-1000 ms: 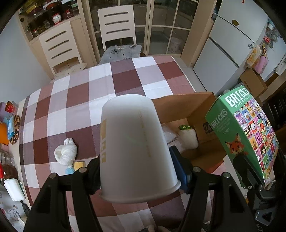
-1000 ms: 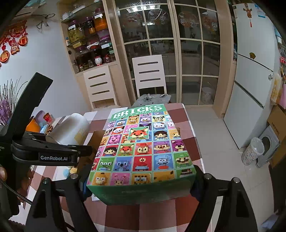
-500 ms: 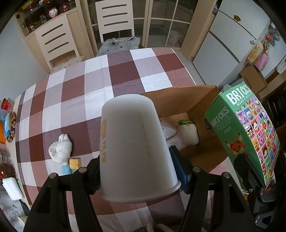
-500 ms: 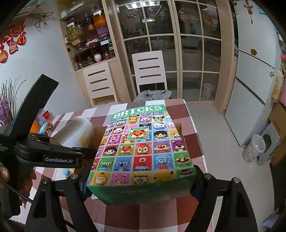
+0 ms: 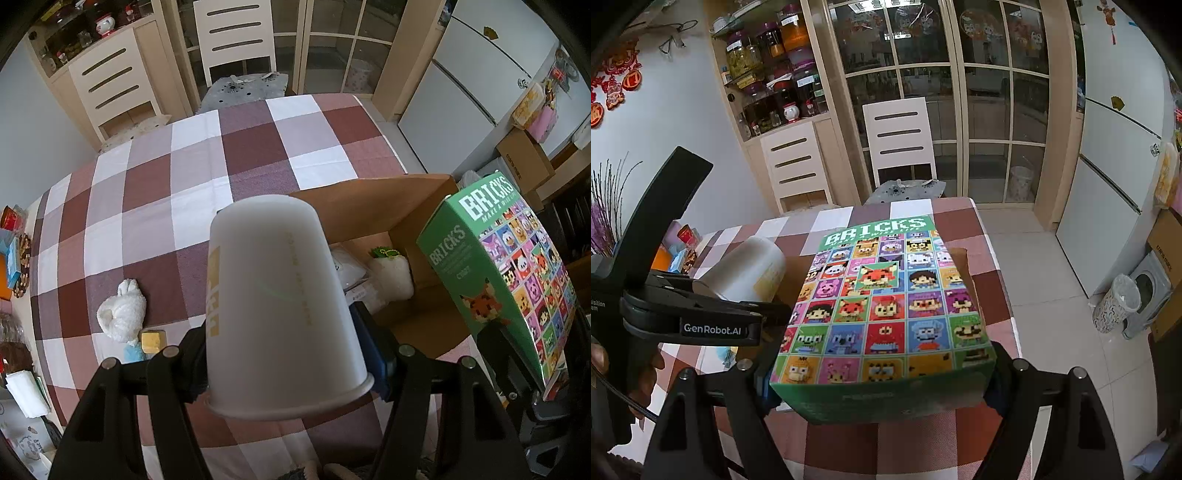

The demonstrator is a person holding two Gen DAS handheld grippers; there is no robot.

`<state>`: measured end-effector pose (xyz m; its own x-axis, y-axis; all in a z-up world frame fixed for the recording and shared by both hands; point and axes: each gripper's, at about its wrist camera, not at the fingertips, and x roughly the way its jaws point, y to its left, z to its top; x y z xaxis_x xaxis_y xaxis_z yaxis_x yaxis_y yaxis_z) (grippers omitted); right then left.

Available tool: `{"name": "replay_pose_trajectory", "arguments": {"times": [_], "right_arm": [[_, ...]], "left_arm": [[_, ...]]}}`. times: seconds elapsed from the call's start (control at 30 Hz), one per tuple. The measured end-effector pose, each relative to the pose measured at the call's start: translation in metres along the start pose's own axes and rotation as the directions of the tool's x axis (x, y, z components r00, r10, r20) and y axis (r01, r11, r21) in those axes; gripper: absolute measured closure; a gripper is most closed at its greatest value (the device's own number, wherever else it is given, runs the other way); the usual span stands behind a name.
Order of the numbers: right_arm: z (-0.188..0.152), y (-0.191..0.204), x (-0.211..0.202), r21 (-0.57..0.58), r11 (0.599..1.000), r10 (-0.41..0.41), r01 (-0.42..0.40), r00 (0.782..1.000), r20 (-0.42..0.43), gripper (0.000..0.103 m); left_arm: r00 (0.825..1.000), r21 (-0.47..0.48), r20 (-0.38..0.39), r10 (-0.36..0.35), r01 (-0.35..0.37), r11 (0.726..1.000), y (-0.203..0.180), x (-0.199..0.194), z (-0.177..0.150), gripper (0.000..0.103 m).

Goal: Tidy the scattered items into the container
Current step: 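Open both tools to drop the cup and BRICKS box into the box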

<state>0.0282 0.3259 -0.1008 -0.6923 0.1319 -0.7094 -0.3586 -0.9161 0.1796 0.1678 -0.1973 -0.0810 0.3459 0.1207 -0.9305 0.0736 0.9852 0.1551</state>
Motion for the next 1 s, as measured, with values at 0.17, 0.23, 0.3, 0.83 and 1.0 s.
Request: {"name": "replay_pose_trajectory", "arguments": {"times": [0.17, 0.23, 0.3, 0.83, 1.0], "right_arm": [[0.001, 0.000, 0.005, 0.000, 1.000, -0.002, 0.002, 1.000, -0.009, 0.019], [0.001, 0.001, 0.008, -0.002, 1.000, -0.004, 0.004, 1.000, -0.013, 0.018], [0.002, 0.003, 0.009, -0.013, 1.000, -0.012, 0.012, 1.000, -0.004, 0.006], [0.005, 0.008, -0.002, -0.011, 1.000, -0.029, 0.030, 0.996, 0.080, 0.000], [0.004, 0.007, -0.005, -0.008, 1.000, -0.023, 0.024, 0.997, 0.078, 0.000]], "left_arm": [[1.000, 0.006, -0.004, 0.007, -0.007, 1.000, 0.000, 0.003, 0.003, 0.034], [1.000, 0.008, 0.004, 0.009, -0.009, 1.000, -0.001, 0.003, 0.004, 0.031], [1.000, -0.004, 0.008, 0.023, -0.023, 1.000, 0.001, 0.003, 0.004, 0.008], [0.994, 0.003, -0.060, 0.087, -0.087, 0.996, 0.003, 0.010, 0.014, 0.000], [0.994, 0.009, -0.059, 0.089, -0.089, 0.996, 0.000, 0.006, 0.016, 0.000]]}}
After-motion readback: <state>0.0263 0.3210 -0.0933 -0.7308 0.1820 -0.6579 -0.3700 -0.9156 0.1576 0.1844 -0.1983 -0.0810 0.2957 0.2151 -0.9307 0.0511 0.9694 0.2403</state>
